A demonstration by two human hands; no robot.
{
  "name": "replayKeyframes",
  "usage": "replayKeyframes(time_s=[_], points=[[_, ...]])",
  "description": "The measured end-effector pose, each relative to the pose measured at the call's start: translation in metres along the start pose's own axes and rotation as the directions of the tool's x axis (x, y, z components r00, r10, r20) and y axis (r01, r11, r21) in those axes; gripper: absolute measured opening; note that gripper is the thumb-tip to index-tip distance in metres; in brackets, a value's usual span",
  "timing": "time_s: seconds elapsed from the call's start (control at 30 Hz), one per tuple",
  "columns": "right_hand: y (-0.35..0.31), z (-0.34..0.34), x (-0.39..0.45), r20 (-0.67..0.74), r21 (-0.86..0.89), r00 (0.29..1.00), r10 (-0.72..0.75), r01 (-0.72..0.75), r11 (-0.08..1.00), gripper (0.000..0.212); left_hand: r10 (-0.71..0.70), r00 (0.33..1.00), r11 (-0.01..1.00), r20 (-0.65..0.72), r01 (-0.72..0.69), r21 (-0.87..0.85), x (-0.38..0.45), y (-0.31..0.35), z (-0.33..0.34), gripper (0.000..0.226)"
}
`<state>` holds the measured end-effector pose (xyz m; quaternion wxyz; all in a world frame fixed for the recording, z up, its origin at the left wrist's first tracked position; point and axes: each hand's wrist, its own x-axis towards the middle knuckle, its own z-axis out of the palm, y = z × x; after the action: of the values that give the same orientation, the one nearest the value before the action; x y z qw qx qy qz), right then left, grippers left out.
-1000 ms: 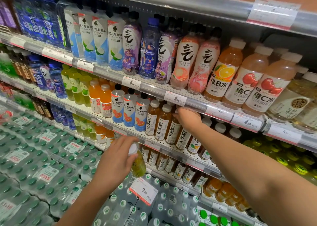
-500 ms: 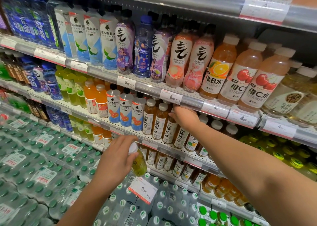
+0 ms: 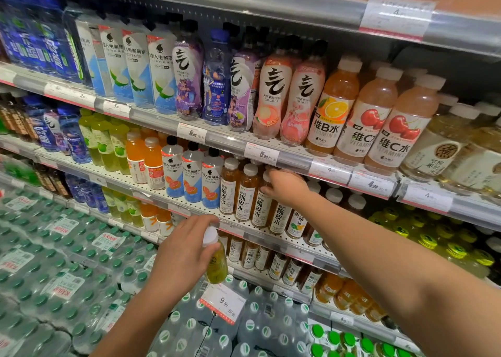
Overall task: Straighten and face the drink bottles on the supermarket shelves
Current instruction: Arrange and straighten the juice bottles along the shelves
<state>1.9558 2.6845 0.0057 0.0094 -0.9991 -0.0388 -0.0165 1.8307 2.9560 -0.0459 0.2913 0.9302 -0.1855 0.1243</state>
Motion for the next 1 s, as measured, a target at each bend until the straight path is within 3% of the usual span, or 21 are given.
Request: replayKeyframes(time_s=[0.17, 0.3, 0.47, 0.63, 0.77, 1.0], points=[[0.011, 0.009, -0.047, -0.203, 0.019, 0.977, -0.063, 0.068, 0.998, 0.058, -0.011, 1.000, 0.999, -0.003, 0.011, -0.035, 0.003, 0.005, -0.002, 0.044], [0.020, 0.027, -0.112, -0.330, 0.154, 0.940, -0.084, 0.142, 0.978, 0.050, -0.023, 1.000, 0.996, 0.009, 0.024, -0.084, 0.009, 0.016, -0.005, 0.045], [0.018, 0.035, -0.187, -0.185, 0.483, 0.973, 0.139, -0.033, 0.875, 0.061, -0.016, 0.997, 0.982, 0.071, 0.029, -0.189, 0.026, 0.055, -0.010, 0.046], [0.029, 0.031, -0.246, -0.094, 0.770, 0.959, 0.269, -0.101, 0.629, 0.068, 0.085, 0.995, 0.940, 0.060, -0.060, -0.337, 0.041, 0.128, -0.007, 0.043], [0.054, 0.014, -0.279, -0.066, 0.842, 0.952, 0.298, -0.107, 0.528, 0.071, 0.185, 0.981, 0.903, 0.060, -0.146, -0.403, 0.043, 0.190, 0.000, 0.045], [0.119, 0.005, -0.342, -0.126, 0.848, 0.939, 0.320, -0.065, 0.525, 0.067, 0.305, 0.951, 0.846, 0.048, -0.247, -0.471, 0.011, 0.300, 0.035, 0.045]])
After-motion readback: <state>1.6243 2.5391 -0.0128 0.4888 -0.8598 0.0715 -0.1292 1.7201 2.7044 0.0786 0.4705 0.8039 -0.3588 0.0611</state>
